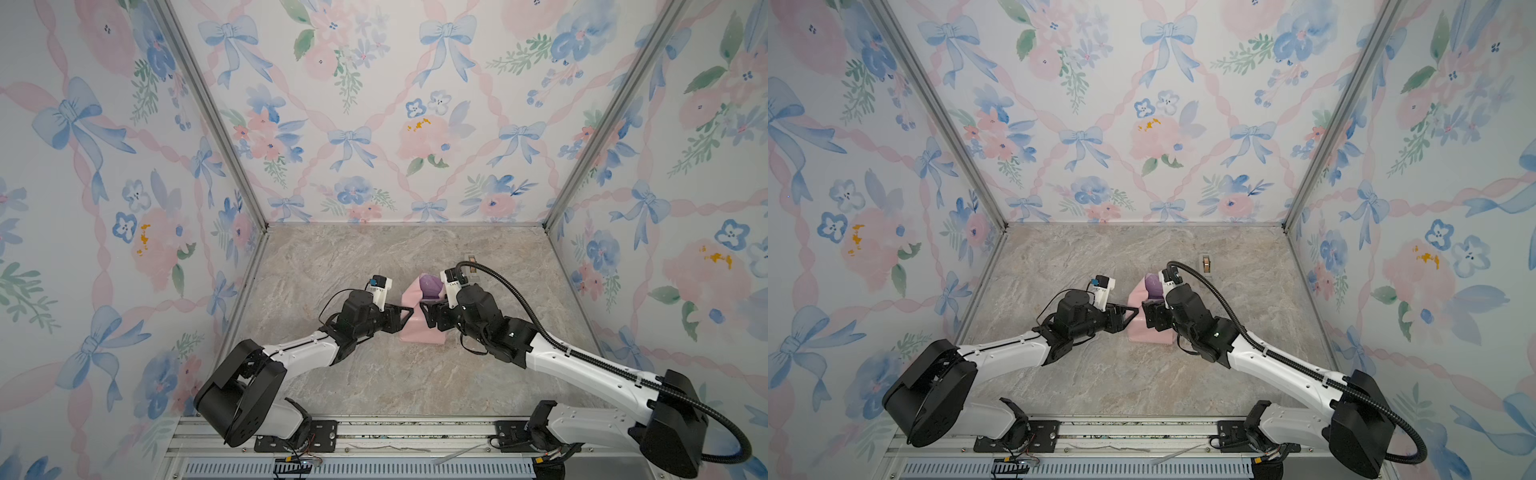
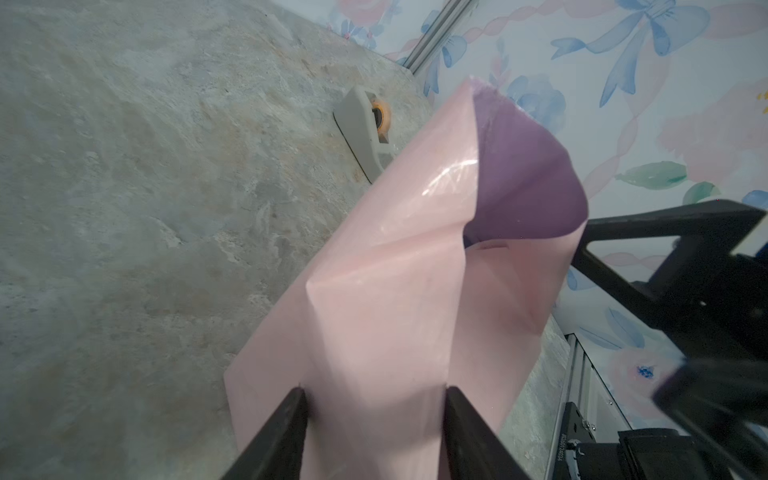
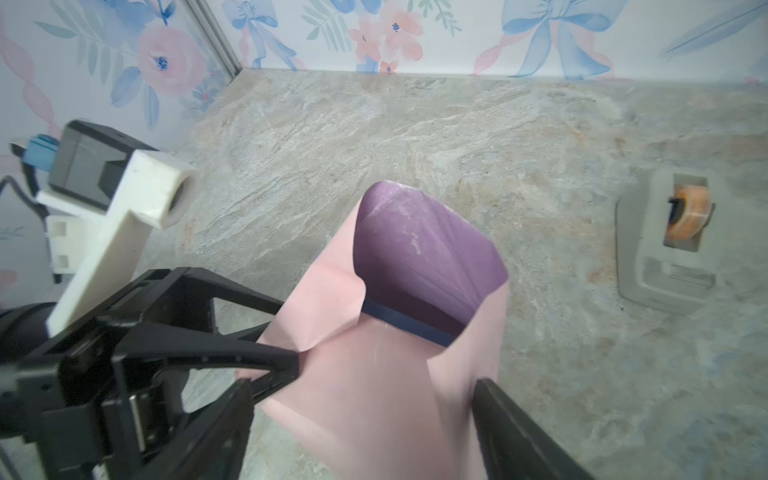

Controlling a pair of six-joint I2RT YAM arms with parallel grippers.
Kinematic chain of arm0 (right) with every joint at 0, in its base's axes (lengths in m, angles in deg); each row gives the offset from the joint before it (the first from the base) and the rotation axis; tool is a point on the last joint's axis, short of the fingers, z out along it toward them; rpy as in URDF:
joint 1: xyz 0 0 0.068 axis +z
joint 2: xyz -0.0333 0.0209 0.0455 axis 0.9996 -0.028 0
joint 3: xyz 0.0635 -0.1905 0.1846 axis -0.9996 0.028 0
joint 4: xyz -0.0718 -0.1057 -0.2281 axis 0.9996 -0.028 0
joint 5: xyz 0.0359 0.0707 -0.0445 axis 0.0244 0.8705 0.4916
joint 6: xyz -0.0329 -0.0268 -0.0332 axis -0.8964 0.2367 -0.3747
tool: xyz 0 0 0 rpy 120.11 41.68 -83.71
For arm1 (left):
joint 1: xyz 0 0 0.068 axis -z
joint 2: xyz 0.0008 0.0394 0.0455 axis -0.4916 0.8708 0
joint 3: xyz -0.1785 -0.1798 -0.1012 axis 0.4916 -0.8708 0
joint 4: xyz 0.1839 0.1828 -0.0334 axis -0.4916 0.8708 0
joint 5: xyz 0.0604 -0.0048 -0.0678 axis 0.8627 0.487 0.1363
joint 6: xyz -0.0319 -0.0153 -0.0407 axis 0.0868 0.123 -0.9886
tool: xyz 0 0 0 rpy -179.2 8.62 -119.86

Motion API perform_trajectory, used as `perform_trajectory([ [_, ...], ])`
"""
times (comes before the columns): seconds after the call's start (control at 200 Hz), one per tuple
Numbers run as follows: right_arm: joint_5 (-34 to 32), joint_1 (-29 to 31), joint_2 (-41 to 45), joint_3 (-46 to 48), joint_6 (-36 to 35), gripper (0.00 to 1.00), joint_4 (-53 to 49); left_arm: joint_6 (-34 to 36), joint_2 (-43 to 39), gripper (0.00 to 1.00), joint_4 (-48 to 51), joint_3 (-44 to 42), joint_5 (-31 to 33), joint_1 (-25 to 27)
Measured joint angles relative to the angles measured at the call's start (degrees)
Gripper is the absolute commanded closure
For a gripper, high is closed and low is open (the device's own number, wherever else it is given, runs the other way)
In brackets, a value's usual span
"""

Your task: Wrap the gift box in paper

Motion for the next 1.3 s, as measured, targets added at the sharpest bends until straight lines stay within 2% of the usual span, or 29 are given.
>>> perform_trajectory([
  [0.145, -6.51, 0.00, -2.62, -0.22, -1.77, 0.08, -0.37, 0.00, 0.26, 0.45, -0.11, 0.00, -0.02, 0.00],
  [0.26, -8.72, -0.02, -3.32, -0.22, -2.51, 0.06, 0.15, 0.02, 0.26, 0.45, -0.20, 0.00, 0.00, 0.00],
  [0.55, -5.05, -1.18, -5.01, -0.24, -1.33, 0.02, 6.25, 0.04, 0.52, 0.46, -0.46, 0.00, -0.02, 0.00],
  [0.915, -4.35, -1.27, -11.08, -0.87, -2.38, 0.04, 6.32, 1.05, 0.42, 0.44, -0.33, 0.11, -0.55, -0.31],
  [1.05, -4.33, -1.27, -11.37, -0.90, -3.17, 0.05, 5.51, 1.75, -0.68, 0.41, 0.31, 0.46, -2.16, -1.97],
  [1.3, -3.37, -1.31, -9.84, 0.00, -4.46, 0.06, 5.51, 5.25, -3.37, 0.41, 0.37, 4.26, -5.27, -7.58],
])
